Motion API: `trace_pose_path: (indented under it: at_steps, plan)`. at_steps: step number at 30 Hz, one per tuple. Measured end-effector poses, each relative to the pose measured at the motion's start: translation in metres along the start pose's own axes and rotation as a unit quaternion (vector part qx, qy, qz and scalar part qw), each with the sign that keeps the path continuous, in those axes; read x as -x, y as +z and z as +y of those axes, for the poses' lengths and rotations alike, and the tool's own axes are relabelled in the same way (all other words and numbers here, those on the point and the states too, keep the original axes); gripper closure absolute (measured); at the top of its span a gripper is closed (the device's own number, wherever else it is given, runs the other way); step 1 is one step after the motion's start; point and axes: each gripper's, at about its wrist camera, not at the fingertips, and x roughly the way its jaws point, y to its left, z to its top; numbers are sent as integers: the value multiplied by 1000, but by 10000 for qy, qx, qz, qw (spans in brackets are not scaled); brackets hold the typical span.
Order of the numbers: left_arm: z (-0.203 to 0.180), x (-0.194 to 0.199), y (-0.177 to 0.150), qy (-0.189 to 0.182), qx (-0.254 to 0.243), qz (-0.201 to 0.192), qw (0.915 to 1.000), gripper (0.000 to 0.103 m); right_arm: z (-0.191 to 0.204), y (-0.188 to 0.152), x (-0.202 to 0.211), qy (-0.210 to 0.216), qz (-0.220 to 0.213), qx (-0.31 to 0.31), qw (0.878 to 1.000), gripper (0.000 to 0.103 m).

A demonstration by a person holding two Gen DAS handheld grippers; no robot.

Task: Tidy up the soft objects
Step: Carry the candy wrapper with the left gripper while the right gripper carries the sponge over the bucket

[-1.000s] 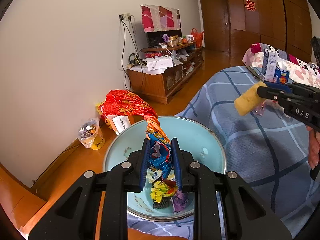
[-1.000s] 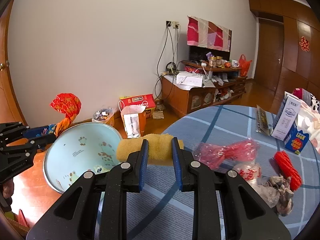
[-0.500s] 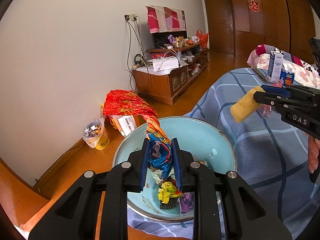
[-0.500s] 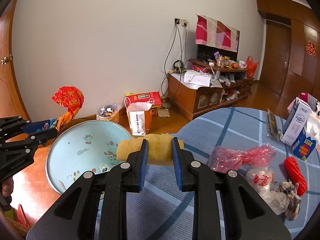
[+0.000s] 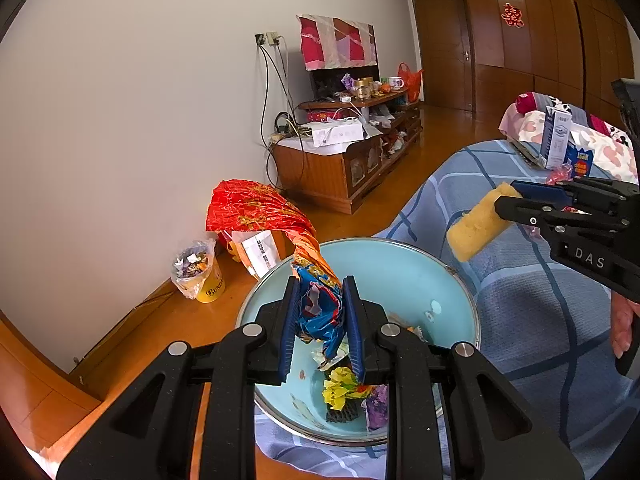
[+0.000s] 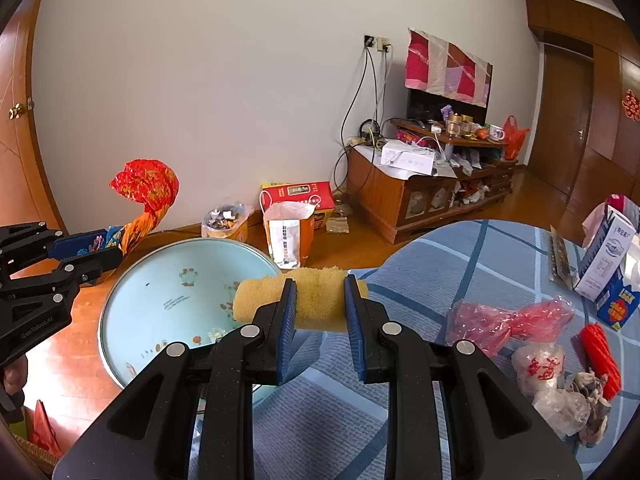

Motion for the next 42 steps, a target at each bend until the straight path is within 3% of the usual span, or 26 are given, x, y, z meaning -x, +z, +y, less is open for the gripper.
trace_pose_path:
  at_steps: [42]
  plan:
    - [2, 0, 1, 3, 35, -4, 10000, 81, 15, 2, -5, 122, 12, 110, 9999, 78]
